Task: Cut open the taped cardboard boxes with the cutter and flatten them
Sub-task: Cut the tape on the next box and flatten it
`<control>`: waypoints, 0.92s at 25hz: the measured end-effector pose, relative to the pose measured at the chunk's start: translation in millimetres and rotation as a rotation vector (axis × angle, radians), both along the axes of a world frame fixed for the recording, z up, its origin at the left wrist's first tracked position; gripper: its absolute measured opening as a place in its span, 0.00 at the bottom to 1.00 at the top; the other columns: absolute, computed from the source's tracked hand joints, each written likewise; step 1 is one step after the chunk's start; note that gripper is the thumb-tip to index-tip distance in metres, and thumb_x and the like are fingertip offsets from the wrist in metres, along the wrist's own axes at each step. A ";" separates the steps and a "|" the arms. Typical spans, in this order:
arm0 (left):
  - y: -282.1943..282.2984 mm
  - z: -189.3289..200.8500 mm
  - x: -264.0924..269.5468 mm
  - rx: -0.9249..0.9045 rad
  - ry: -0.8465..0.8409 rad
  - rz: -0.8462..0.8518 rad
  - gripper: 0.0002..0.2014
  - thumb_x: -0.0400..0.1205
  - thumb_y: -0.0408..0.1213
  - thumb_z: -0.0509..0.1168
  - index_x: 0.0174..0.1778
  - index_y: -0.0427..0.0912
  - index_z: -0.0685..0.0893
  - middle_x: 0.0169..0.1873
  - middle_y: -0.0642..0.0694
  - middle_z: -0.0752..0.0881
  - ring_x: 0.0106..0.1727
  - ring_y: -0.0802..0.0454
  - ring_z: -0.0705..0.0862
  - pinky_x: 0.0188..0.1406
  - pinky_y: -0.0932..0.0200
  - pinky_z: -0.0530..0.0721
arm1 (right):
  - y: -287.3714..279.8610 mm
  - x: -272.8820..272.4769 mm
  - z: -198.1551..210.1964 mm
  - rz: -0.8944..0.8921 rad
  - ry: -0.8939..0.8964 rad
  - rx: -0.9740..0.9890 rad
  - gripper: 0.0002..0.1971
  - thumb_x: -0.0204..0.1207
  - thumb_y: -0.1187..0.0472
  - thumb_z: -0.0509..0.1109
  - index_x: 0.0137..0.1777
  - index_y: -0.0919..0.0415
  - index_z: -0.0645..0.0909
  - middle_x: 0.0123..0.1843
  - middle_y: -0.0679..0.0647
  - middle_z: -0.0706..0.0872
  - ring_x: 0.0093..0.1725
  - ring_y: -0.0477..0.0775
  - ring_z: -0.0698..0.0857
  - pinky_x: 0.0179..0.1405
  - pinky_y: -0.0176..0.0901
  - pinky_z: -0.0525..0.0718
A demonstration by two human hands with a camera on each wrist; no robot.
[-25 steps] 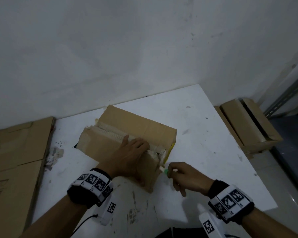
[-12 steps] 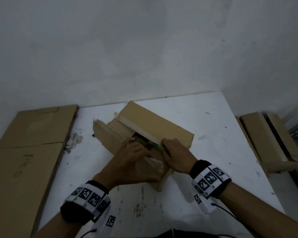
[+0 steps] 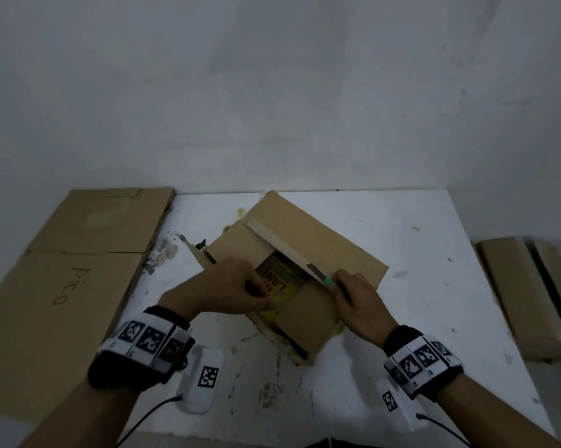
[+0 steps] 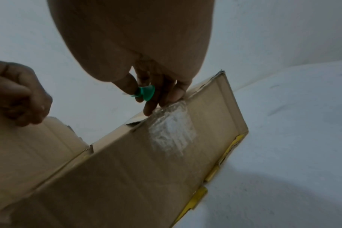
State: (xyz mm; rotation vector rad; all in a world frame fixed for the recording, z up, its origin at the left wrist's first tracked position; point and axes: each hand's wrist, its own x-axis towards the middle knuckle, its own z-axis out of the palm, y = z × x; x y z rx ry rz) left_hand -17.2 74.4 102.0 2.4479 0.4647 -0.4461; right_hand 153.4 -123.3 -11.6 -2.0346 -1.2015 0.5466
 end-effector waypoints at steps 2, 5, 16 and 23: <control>-1.1 3.9 20.3 0.033 0.144 -0.053 0.15 0.81 0.55 0.71 0.55 0.50 0.93 0.38 0.58 0.90 0.37 0.59 0.86 0.36 0.60 0.84 | -4.7 4.2 6.8 -0.072 0.140 0.053 0.14 0.90 0.55 0.58 0.41 0.55 0.72 0.33 0.53 0.77 0.33 0.44 0.73 0.35 0.41 0.71; -7.2 0.3 60.6 0.131 0.201 -0.161 0.16 0.81 0.47 0.73 0.64 0.47 0.88 0.50 0.51 0.86 0.49 0.49 0.85 0.49 0.54 0.86 | -14.6 13.2 8.9 -0.244 0.283 0.178 0.14 0.89 0.57 0.60 0.42 0.63 0.75 0.30 0.53 0.81 0.28 0.41 0.78 0.30 0.34 0.75; -35.7 -66.5 155.4 0.684 0.112 -0.467 0.52 0.76 0.54 0.76 0.86 0.58 0.45 0.85 0.38 0.51 0.85 0.36 0.54 0.75 0.30 0.67 | -78.4 5.9 -18.5 -0.262 0.137 0.066 0.34 0.86 0.40 0.47 0.49 0.70 0.82 0.35 0.57 0.75 0.38 0.49 0.76 0.35 0.37 0.68; -44.4 -82.3 168.7 0.643 0.239 -0.571 0.58 0.76 0.49 0.77 0.86 0.58 0.36 0.87 0.40 0.43 0.87 0.34 0.44 0.76 0.23 0.64 | -77.2 -6.3 -23.5 -0.127 0.090 -0.023 0.13 0.87 0.61 0.62 0.65 0.60 0.86 0.51 0.53 0.86 0.42 0.43 0.79 0.40 0.21 0.70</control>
